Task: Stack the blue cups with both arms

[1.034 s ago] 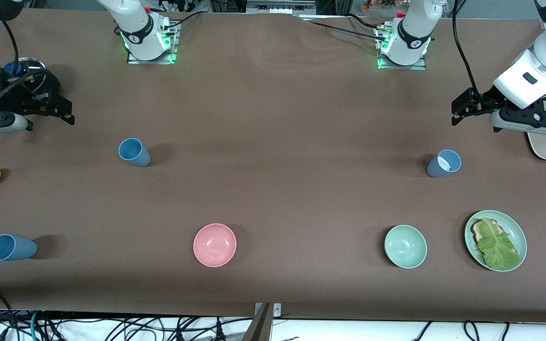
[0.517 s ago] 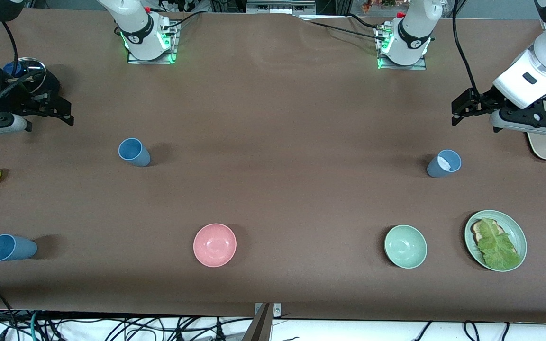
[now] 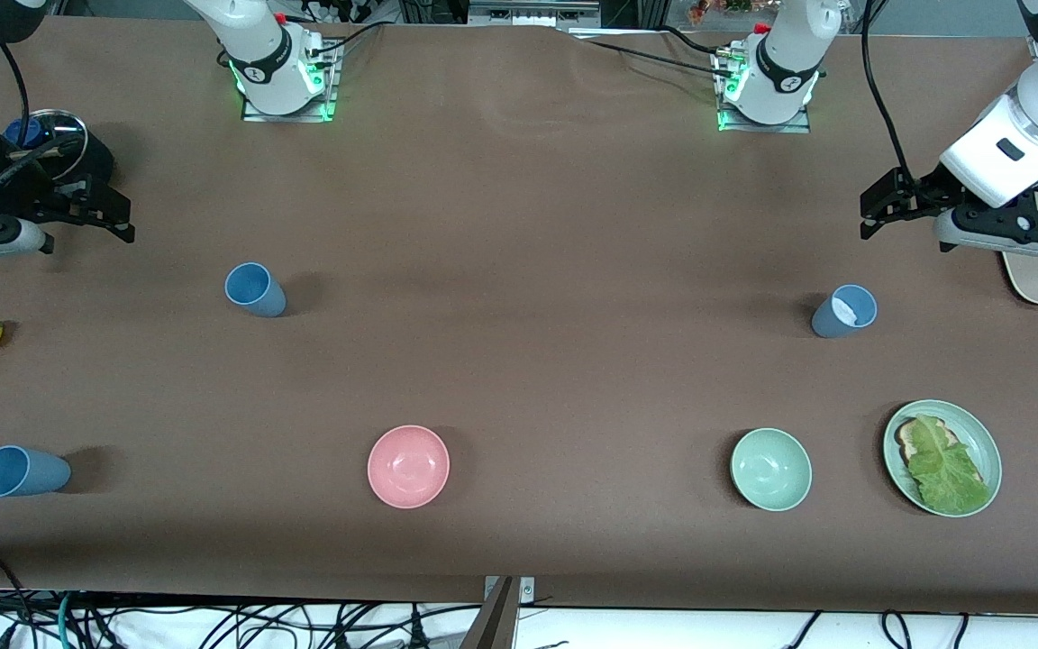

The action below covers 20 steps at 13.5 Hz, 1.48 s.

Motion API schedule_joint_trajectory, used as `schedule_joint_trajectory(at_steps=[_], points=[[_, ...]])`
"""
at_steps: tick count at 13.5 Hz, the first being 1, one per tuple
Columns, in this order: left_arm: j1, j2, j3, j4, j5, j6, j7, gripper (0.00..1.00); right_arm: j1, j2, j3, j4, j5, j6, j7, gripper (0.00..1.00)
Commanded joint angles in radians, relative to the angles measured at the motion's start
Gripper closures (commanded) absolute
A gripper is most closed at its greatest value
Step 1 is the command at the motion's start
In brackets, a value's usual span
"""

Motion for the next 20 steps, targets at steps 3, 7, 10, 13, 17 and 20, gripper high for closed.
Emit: schedule_joint_trajectory(at_steps=[3, 7, 10, 13, 17, 20], points=[[0.004, 0.008, 0.006, 0.014, -0.007, -0.016, 0.002, 0.00, -0.004, 0.007, 0.003, 0.017, -0.013, 0.000, 0.011, 0.00], [0.007, 0.008, 0.008, 0.014, -0.007, -0.016, 0.002, 0.00, -0.006, 0.007, 0.003, 0.017, -0.013, 0.002, 0.013, 0.00], [0.014, 0.008, 0.005, 0.013, -0.007, -0.016, 0.000, 0.00, -0.006, 0.007, 0.002, 0.017, -0.013, 0.002, 0.013, 0.00], [0.027, 0.011, 0.006, 0.014, -0.007, -0.016, 0.005, 0.00, -0.010, 0.012, 0.000, 0.017, -0.013, 0.017, 0.013, 0.00], [0.027, 0.010, 0.003, 0.014, -0.007, -0.016, 0.005, 0.00, -0.013, 0.033, -0.038, 0.017, -0.010, 0.041, 0.014, 0.00], [0.028, 0.010, 0.005, 0.013, -0.007, -0.016, 0.006, 0.00, -0.015, 0.044, -0.049, 0.014, -0.010, 0.042, 0.014, 0.00]])
